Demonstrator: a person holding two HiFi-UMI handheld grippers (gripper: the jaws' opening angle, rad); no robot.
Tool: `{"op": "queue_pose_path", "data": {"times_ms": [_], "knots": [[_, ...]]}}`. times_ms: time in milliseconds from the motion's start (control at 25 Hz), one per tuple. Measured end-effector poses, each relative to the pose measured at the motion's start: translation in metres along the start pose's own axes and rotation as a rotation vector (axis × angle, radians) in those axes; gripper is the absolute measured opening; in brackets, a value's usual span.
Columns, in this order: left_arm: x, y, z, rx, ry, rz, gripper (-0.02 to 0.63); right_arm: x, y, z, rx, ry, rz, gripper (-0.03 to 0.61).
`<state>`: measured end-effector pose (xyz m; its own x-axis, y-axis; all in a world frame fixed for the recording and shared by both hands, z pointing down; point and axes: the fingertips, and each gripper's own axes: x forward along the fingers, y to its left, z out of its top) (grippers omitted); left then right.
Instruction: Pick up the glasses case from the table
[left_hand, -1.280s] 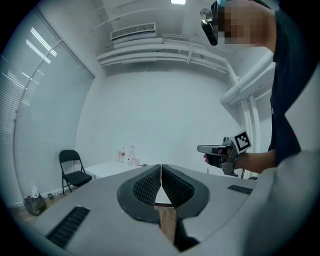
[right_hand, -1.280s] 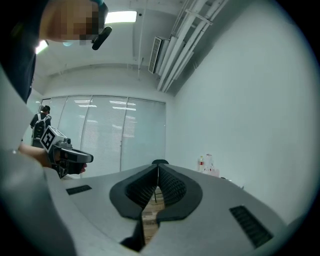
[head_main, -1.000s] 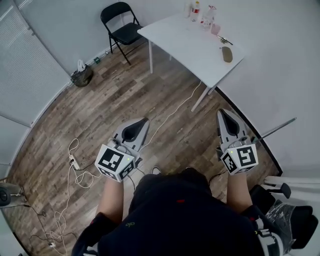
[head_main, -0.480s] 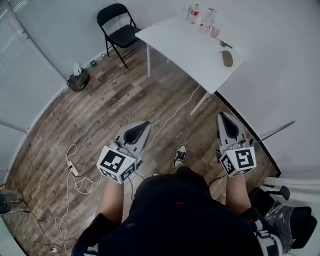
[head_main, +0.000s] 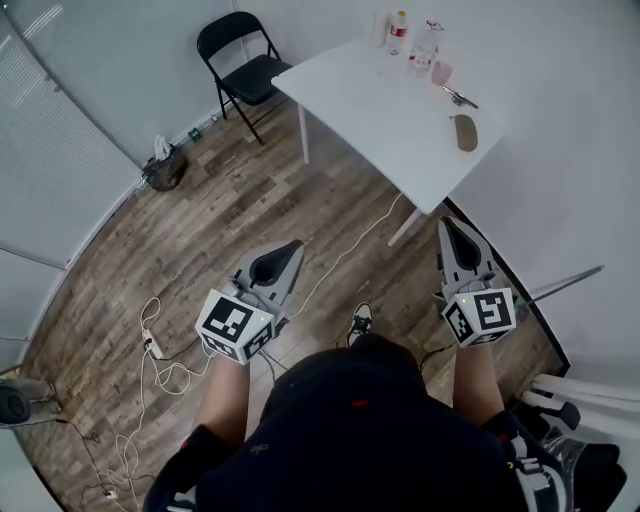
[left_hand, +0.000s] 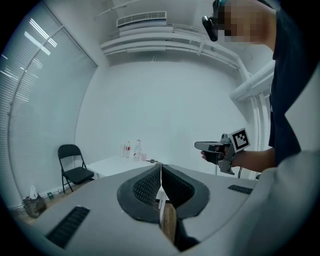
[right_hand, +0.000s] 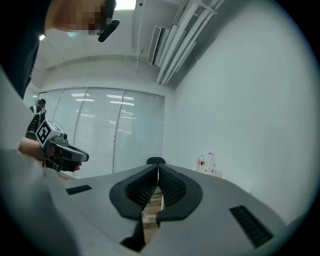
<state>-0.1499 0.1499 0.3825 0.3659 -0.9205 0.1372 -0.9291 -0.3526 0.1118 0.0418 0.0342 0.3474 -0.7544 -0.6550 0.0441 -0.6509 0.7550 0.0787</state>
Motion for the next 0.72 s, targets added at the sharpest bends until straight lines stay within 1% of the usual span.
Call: {"op": "queue_pose_path", "data": {"times_ms": [80,240,280,520,720], "knots": [[0.028,-0.001,0.009,0.013,0.005,-0.010,0.023,0.010,-0.028,0.000,0.022,-0.009,-0.011,0.023],[0.087,-0.016,0.025,0.101,0.026,-0.059,0.023,0.030,-0.085,0.007,0.029,-0.037,-0.018,0.023],[0.101,-0.019,0.028,0.111,0.028,-0.066,0.023,0.035,-0.098,0.007,0.033,-0.039,-0.019,0.023],[0.172,-0.022,0.043,0.091,0.031,-0.066,0.023,0.057,-0.165,-0.003,0.052,-0.025,-0.017,0.023],[0.218,-0.023,0.043,0.071,0.047,-0.079,0.023,0.063,-0.206,-0.013,0.065,-0.015,-0.034,0.023]]}}
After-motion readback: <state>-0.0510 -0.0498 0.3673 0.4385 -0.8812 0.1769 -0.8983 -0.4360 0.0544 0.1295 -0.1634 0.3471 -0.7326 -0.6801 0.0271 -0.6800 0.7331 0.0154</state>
